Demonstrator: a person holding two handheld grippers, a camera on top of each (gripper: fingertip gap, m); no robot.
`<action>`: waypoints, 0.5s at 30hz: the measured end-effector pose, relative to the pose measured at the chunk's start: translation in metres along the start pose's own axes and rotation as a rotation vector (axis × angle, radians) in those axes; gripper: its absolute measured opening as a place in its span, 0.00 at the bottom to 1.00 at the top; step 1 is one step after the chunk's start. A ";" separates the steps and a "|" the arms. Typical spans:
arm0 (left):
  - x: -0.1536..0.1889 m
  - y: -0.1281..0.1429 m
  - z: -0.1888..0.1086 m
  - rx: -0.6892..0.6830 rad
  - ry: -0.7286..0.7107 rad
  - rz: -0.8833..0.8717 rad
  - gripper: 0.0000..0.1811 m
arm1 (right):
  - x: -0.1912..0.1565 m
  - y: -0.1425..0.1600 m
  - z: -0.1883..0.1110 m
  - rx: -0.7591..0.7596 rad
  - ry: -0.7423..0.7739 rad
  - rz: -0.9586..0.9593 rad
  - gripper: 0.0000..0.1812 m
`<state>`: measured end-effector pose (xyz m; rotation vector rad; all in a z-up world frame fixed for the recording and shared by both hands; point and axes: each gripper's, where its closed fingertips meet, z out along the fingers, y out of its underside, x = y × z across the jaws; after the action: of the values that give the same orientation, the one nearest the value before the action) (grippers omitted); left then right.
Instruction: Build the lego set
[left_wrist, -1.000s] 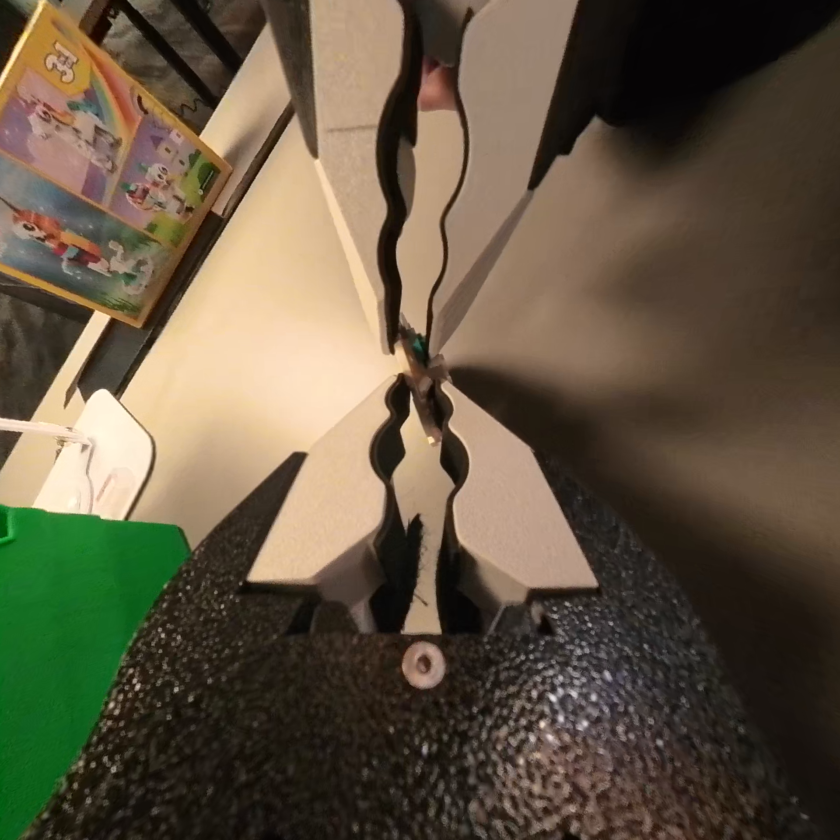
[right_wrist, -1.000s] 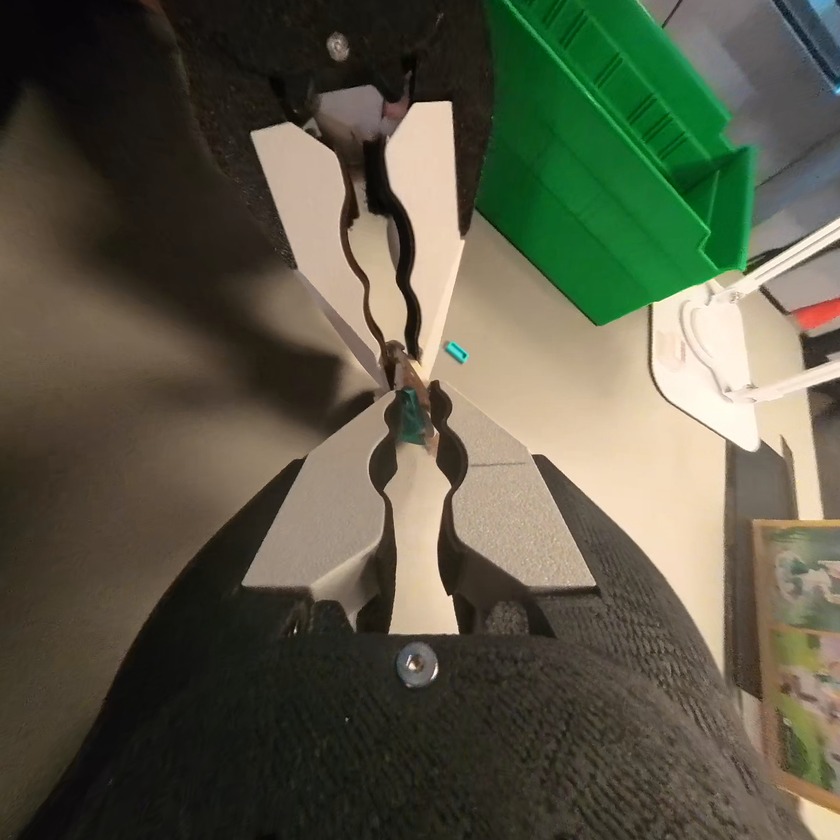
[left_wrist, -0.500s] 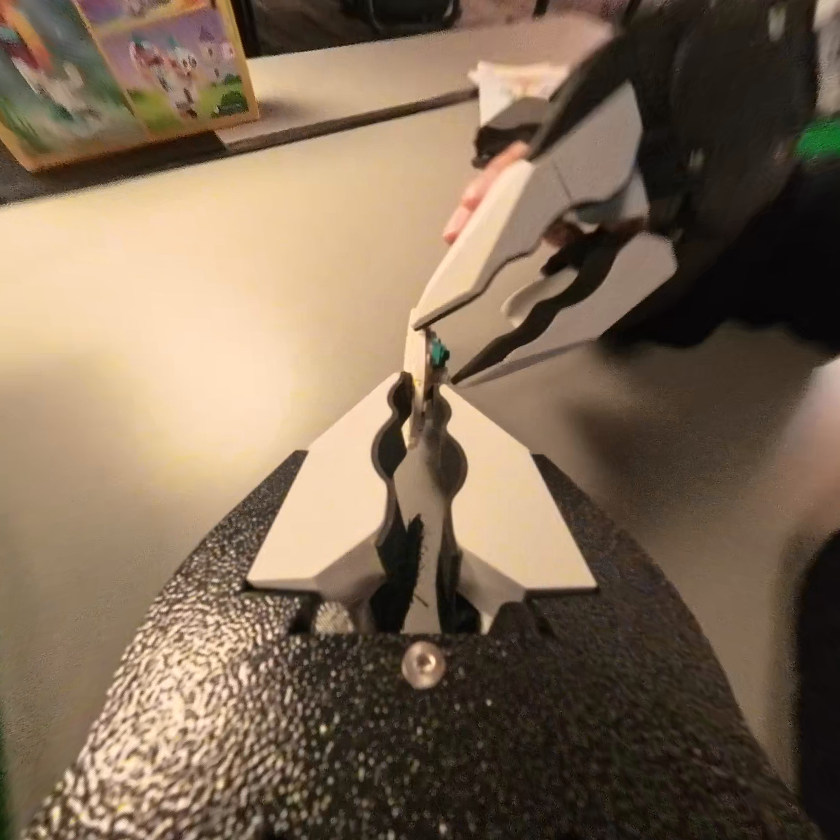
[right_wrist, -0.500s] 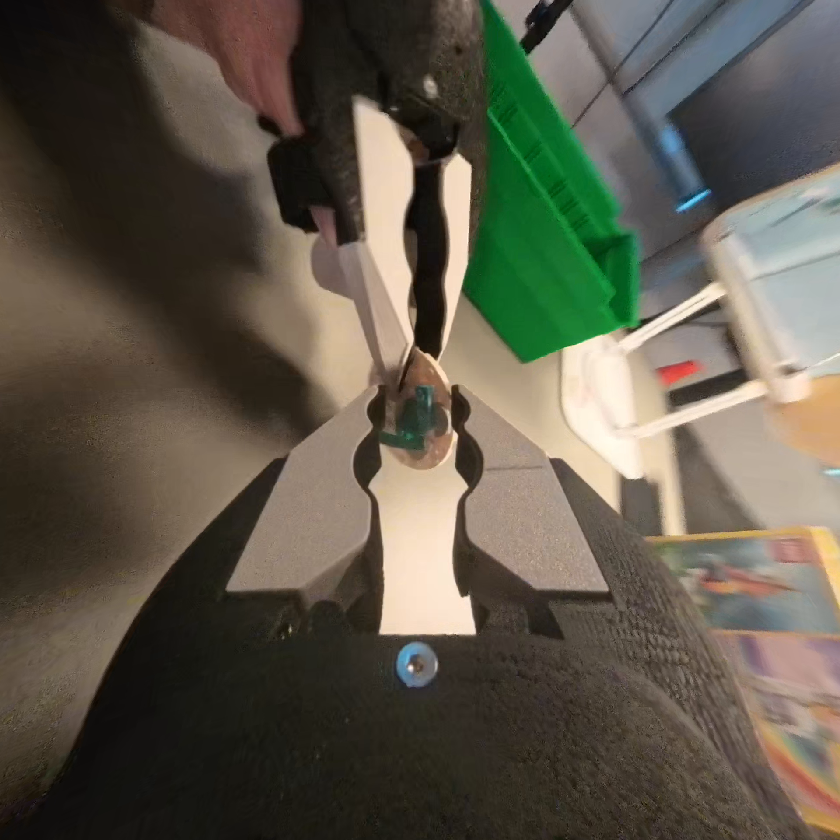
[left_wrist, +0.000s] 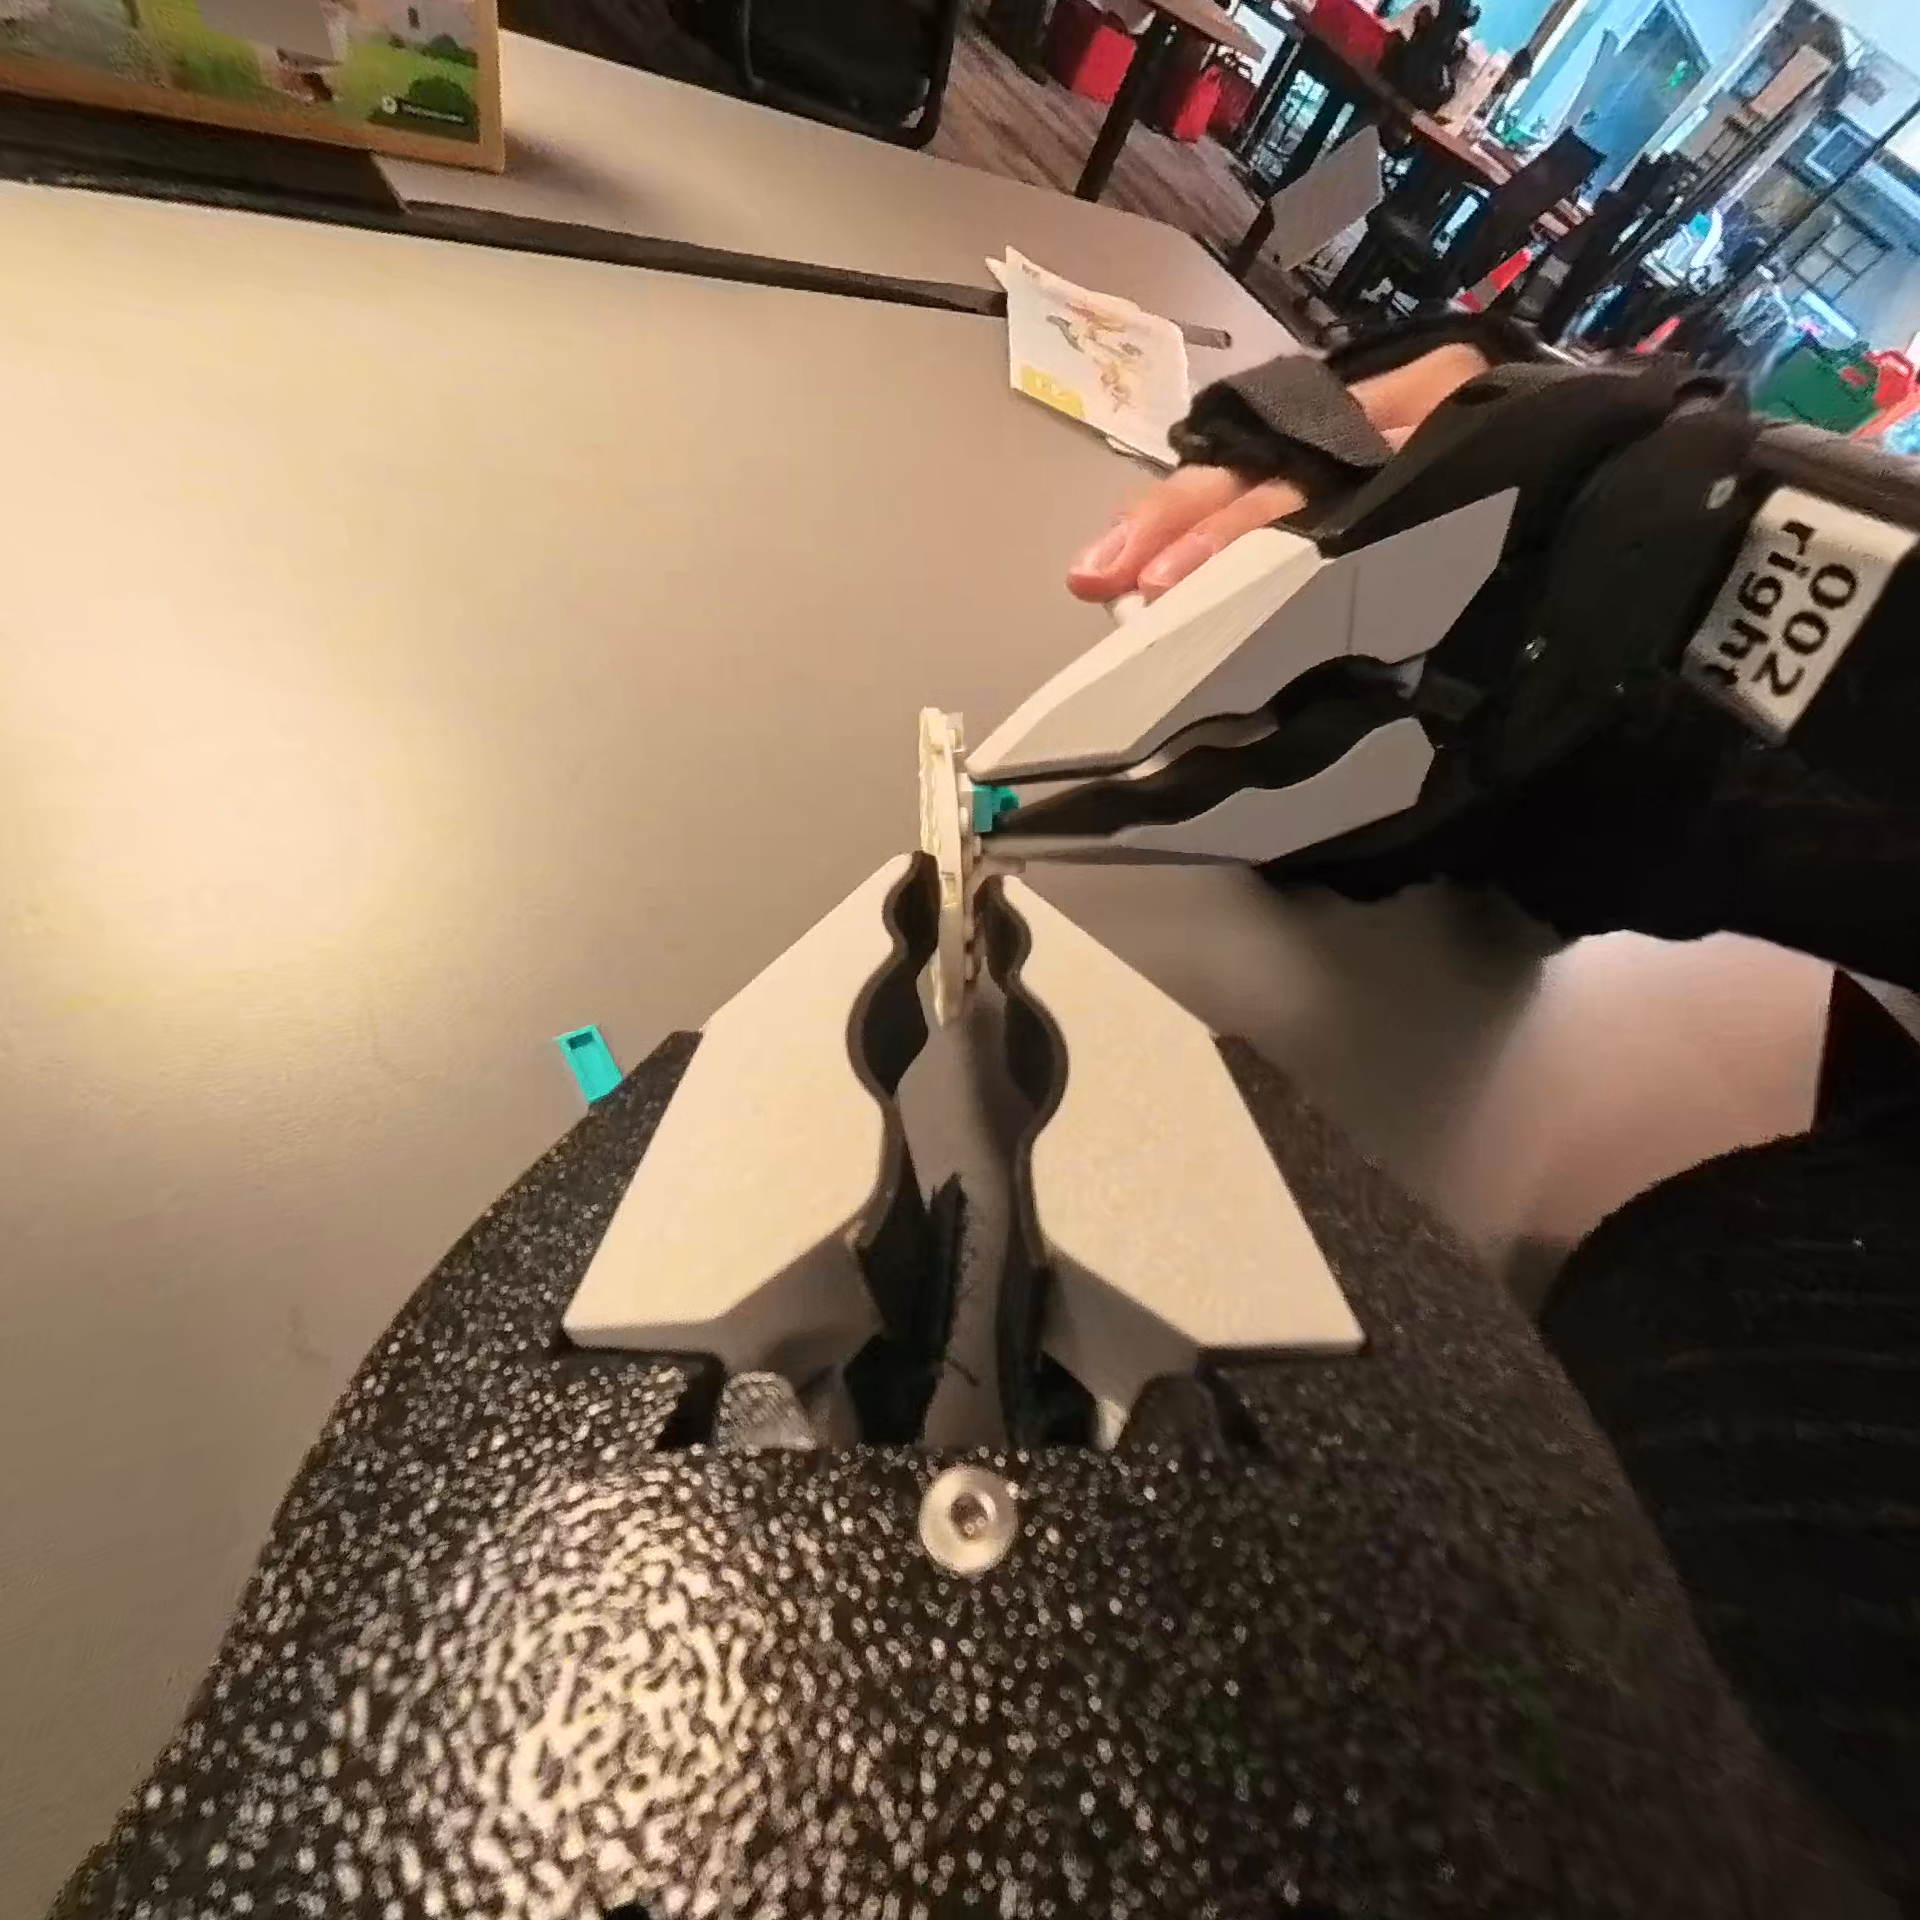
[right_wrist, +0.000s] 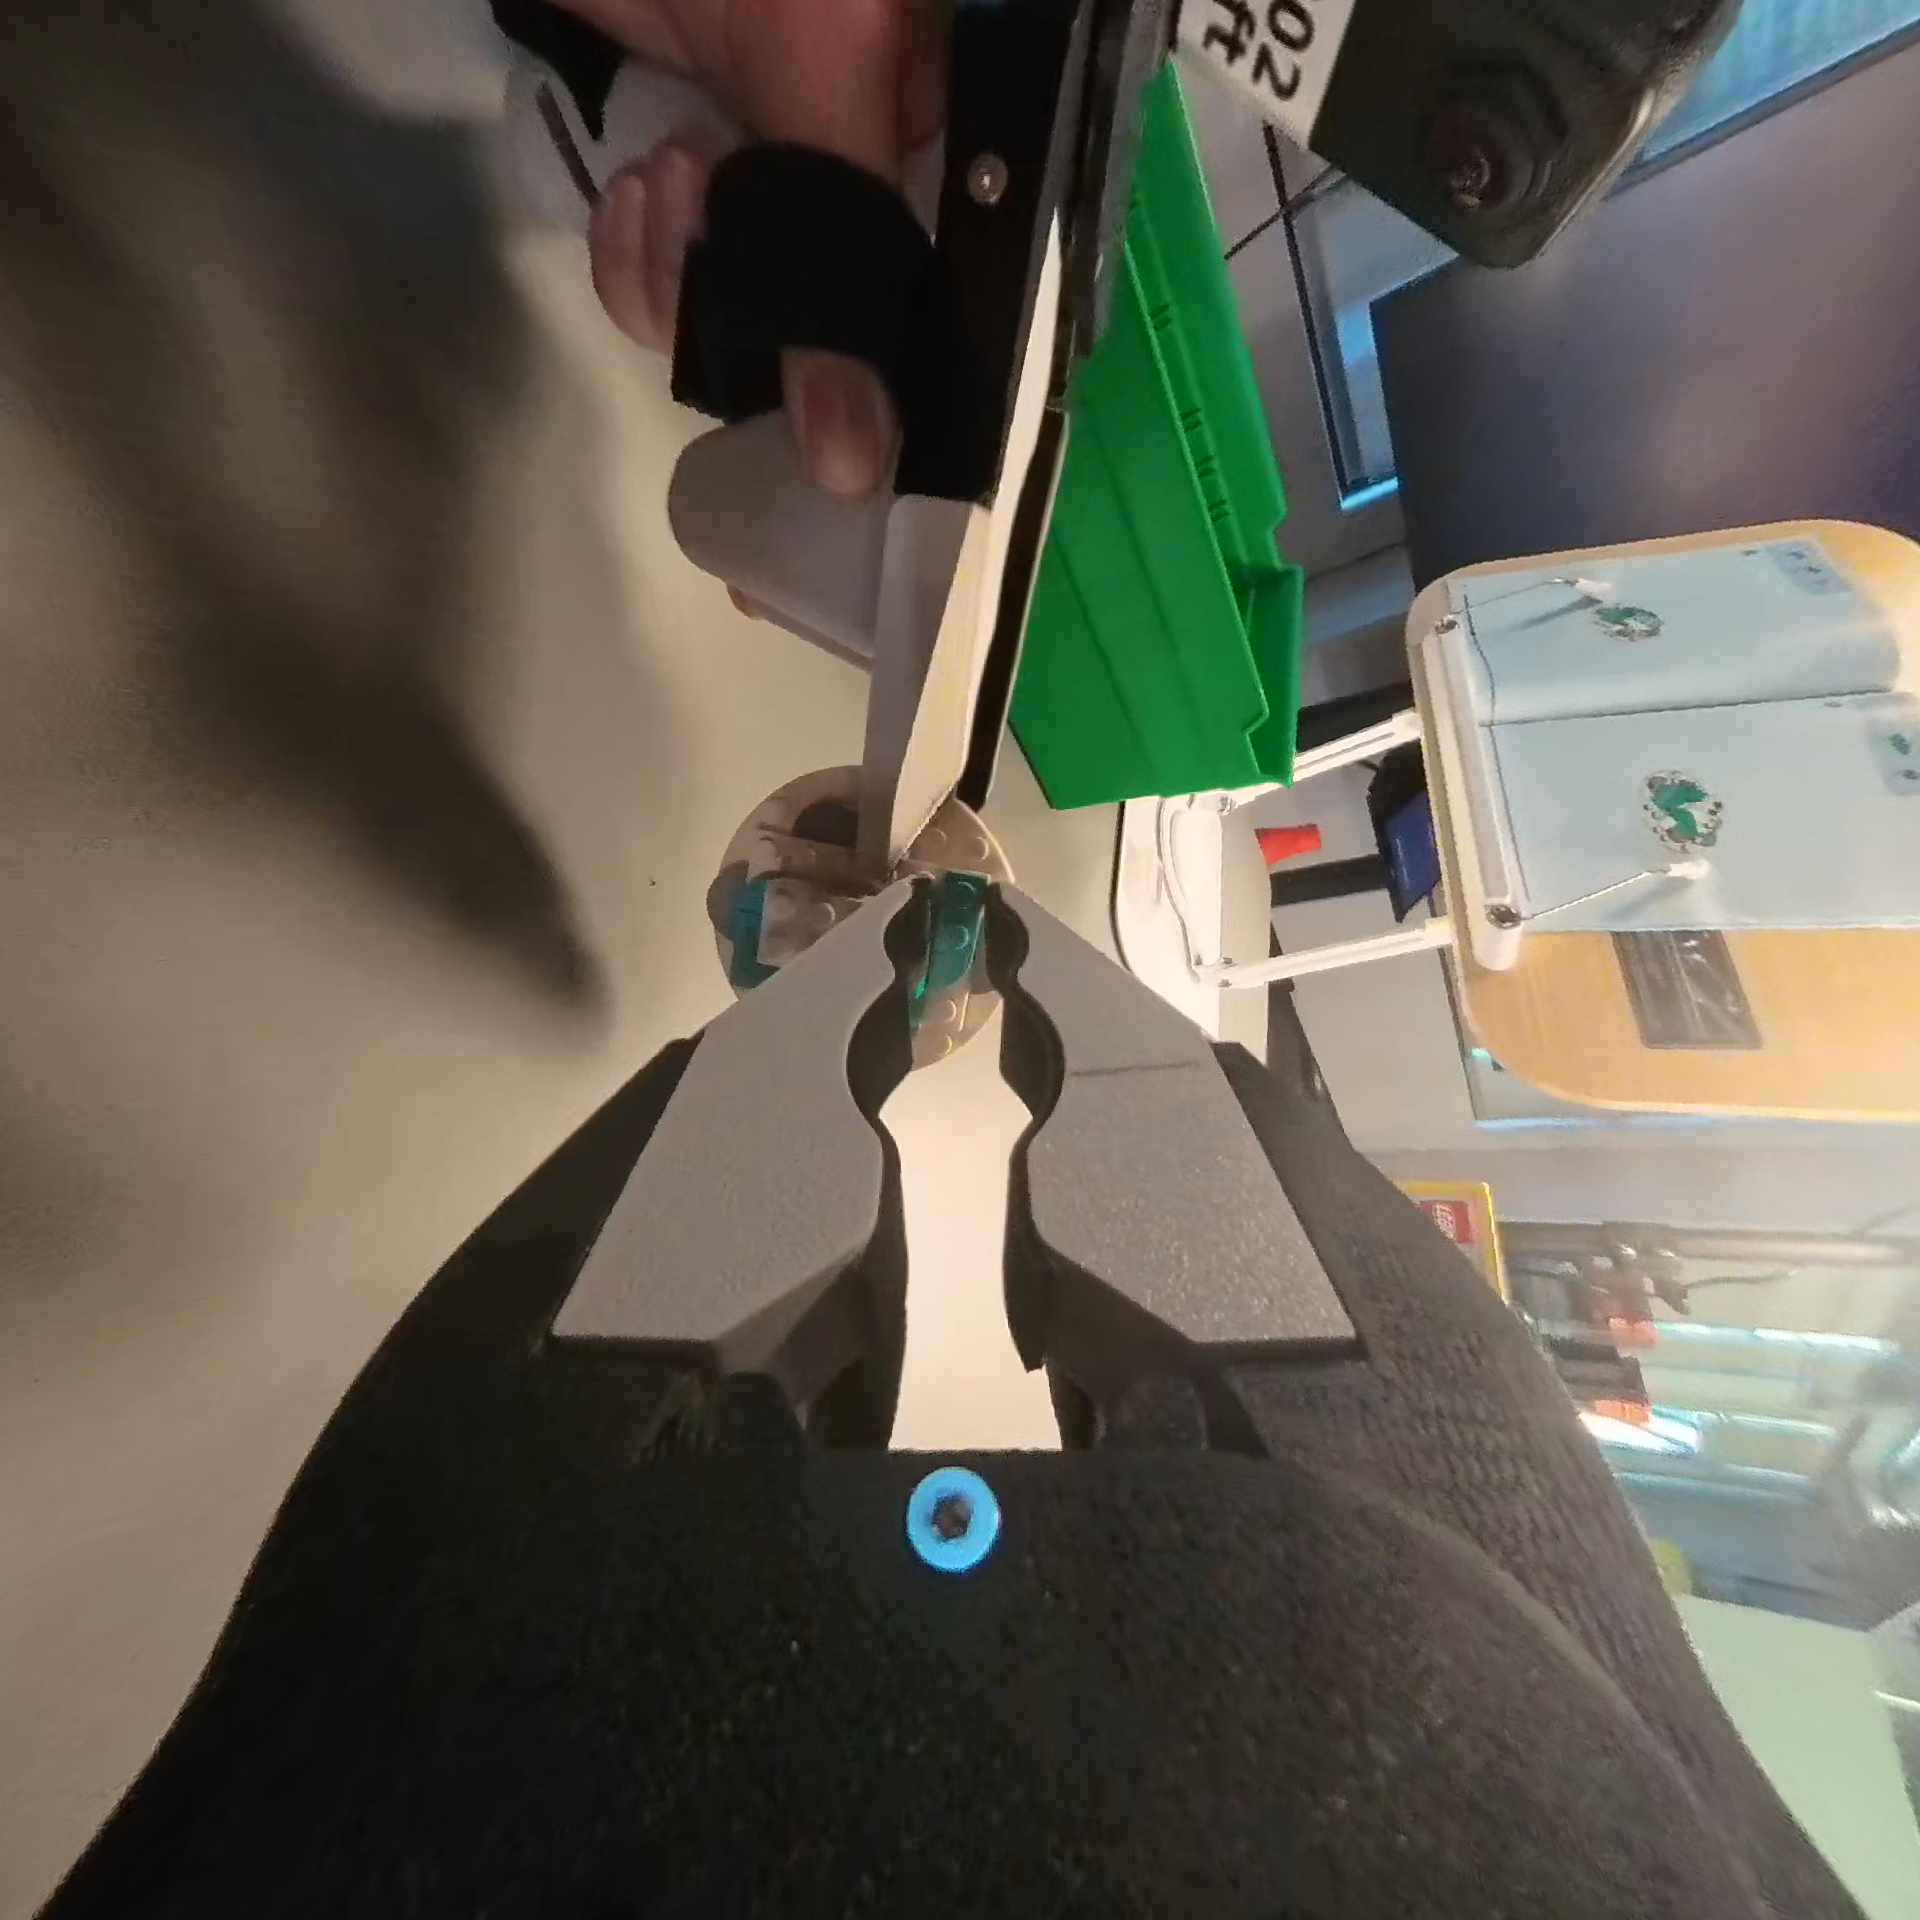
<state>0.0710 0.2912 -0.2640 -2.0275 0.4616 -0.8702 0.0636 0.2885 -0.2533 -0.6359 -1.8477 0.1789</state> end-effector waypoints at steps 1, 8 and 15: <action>0.000 0.001 -0.001 -0.005 0.007 0.012 0.03 | 0.001 0.000 0.001 -0.025 0.012 0.007 0.03; -0.025 0.005 0.001 0.005 -0.119 0.015 0.03 | 0.002 -0.012 -0.010 -0.013 0.224 -0.006 0.00; -0.020 0.005 0.006 0.021 -0.061 -0.028 0.03 | 0.000 0.004 -0.001 0.012 0.194 0.114 0.00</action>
<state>0.0611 0.3039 -0.2785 -2.0403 0.3891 -0.8242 0.0660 0.2917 -0.2541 -0.7250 -1.6247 0.1961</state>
